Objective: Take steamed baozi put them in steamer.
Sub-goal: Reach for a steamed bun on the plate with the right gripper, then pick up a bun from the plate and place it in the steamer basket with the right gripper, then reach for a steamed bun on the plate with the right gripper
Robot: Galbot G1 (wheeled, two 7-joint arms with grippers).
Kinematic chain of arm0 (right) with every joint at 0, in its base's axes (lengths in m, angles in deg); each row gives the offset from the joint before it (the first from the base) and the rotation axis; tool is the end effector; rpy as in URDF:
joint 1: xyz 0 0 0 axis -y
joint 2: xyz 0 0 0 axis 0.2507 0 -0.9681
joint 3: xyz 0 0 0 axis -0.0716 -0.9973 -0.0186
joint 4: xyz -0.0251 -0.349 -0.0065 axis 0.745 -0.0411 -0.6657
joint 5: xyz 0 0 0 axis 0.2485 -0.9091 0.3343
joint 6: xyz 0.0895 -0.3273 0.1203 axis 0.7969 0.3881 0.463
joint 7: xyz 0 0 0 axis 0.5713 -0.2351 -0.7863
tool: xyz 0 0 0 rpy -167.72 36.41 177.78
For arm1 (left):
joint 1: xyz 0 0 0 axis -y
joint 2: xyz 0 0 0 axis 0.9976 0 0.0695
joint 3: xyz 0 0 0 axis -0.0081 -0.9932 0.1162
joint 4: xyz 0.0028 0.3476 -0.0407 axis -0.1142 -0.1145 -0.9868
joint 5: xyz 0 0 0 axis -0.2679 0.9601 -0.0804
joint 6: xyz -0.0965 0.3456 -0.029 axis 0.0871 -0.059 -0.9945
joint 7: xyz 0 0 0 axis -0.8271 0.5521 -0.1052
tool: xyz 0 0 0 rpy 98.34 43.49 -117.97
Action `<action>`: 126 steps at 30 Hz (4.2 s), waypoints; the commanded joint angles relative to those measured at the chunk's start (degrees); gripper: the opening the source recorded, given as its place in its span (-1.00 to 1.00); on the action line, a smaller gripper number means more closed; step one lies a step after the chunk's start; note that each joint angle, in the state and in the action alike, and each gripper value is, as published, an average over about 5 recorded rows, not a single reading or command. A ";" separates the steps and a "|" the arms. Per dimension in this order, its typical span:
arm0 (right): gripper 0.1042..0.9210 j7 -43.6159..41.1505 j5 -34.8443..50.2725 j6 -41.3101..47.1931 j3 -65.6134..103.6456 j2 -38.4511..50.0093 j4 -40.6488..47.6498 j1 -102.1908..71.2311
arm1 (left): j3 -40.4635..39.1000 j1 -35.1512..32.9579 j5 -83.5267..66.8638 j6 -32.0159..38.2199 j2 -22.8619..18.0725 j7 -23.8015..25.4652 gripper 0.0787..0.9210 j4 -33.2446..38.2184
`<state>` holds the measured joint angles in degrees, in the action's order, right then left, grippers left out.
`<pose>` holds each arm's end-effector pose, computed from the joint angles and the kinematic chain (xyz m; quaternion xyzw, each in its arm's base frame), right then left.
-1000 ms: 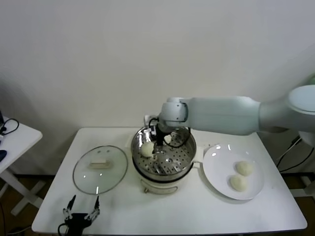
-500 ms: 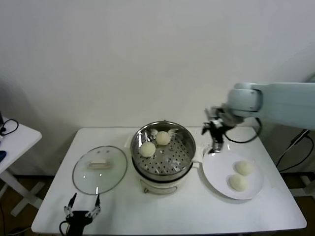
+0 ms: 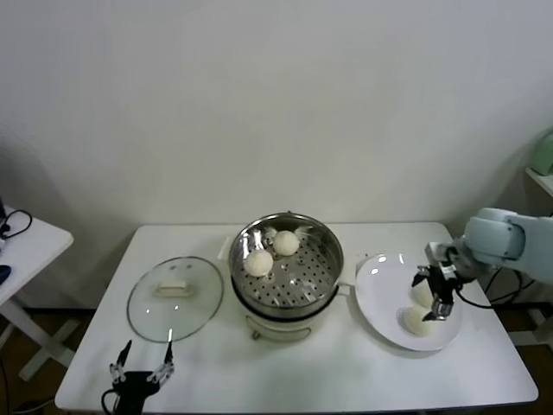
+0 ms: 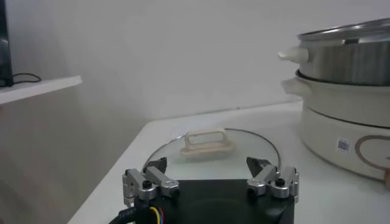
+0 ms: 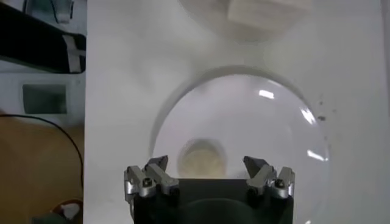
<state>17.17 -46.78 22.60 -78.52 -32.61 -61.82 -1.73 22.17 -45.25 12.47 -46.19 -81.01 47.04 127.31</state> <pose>0.4381 -0.1873 -0.1604 0.4959 -0.5577 0.4817 0.4594 0.1040 0.0765 -0.3799 0.0460 -0.9857 -0.0718 0.1455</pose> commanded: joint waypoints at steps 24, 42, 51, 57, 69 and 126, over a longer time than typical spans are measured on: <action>0.76 1.24 -8.43 0.13 22.64 -1.65 12.53 -26.51 | 0.12 -0.76 0.92 0.03 -0.04 -0.16 0.77 -0.08; 0.16 -0.25 -6.82 -0.51 15.57 -2.58 9.16 -14.32 | 0.35 -0.60 0.85 -0.21 -0.11 -0.20 0.77 0.27; 0.14 -10.42 -1.21 -12.78 -3.23 -9.34 2.75 23.29 | 0.41 -0.71 0.97 -0.48 -0.25 -0.13 0.77 1.24; 0.15 -16.29 0.24 -23.39 7.78 -15.99 1.08 30.48 | 0.23 -0.60 1.26 -0.37 -0.50 -0.16 0.77 0.98; 0.15 -12.31 -16.43 -30.04 20.23 -25.00 -20.25 18.70 | 0.13 -0.86 1.49 0.20 -0.57 -0.34 0.77 0.10; 0.76 -18.60 0.35 -22.39 -10.12 -10.77 10.90 23.68 | 0.17 -0.99 1.54 0.63 -0.15 -0.37 0.77 0.53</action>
<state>-0.95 -55.56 -6.91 -73.76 -57.53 -55.77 14.29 22.55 -46.32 14.06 -45.59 -81.13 46.64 127.84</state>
